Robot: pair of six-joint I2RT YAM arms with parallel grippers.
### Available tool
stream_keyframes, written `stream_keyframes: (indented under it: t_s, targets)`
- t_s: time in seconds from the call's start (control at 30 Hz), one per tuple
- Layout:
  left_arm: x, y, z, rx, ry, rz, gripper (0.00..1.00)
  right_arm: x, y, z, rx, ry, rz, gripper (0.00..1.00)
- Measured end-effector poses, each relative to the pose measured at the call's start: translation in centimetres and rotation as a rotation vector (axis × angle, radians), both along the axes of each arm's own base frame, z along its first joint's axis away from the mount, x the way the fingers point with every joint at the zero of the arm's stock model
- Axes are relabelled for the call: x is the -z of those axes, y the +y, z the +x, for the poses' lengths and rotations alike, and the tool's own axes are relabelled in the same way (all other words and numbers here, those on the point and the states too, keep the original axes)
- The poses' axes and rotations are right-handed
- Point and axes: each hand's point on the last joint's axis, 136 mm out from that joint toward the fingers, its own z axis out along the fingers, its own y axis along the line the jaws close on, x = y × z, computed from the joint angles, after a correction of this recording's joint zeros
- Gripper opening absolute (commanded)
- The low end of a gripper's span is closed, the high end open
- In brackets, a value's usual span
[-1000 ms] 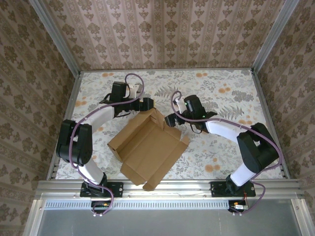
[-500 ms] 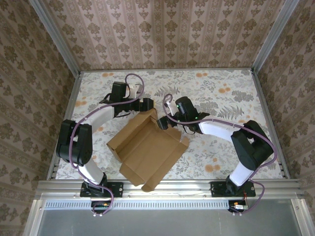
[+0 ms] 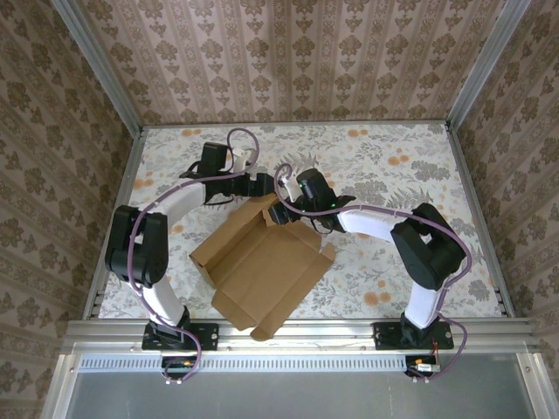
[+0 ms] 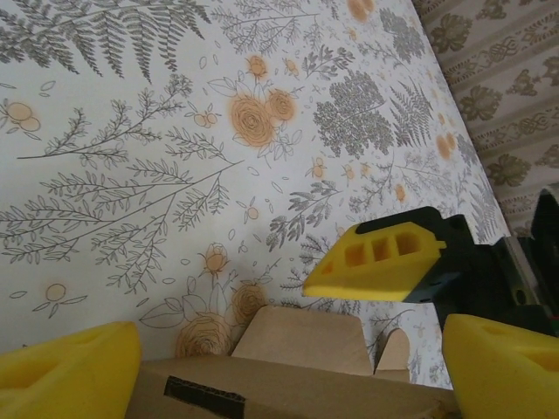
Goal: Fold the paper box
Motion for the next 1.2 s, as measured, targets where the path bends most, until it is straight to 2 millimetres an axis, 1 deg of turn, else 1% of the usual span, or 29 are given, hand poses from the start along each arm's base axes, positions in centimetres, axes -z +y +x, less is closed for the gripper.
stream_keyframes:
  t_s: [0.07,0.2,0.33,0.47,0.57,0.6,0.73,0.8,0.97,1.2]
  targets:
    - [0.1,-0.1,-0.1,0.01,0.01,-0.004,0.89,0.3,0.2,0.0,0.0,0.003,-0.003,0.71]
    - [0.4,-0.3,-0.1,0.032,0.046,-0.019,0.88,0.5,0.3,0.2,0.015,-0.009,-0.009,0.63]
    - [0.4,-0.4,0.1,0.045,0.065,-0.032,0.88,0.7,0.4,0.7,0.043,-0.018,-0.004,0.58]
    - [0.5,-0.2,0.5,0.043,0.079,-0.035,0.88,0.6,0.8,1.3,0.072,-0.03,0.002,0.51]
    - [0.5,0.0,0.5,0.043,0.089,-0.04,0.88,0.7,1.1,1.6,0.1,-0.046,-0.007,0.47]
    - [0.5,0.0,0.6,0.043,0.091,-0.042,0.88,0.7,1.1,1.7,0.109,-0.052,-0.012,0.45]
    - [0.5,0.2,0.6,0.04,0.096,-0.046,0.88,0.6,1.2,1.9,0.146,-0.066,-0.021,0.42]
    - [0.5,0.2,0.6,0.041,0.096,-0.047,0.88,0.6,1.2,2.0,0.163,-0.073,-0.028,0.38]
    - [0.4,0.2,0.6,0.043,0.097,-0.05,0.88,0.5,1.0,2.2,0.212,-0.096,-0.05,0.35]
    - [0.3,0.2,0.6,0.045,0.097,-0.054,0.87,0.5,0.7,2.4,0.264,-0.127,-0.082,0.35]
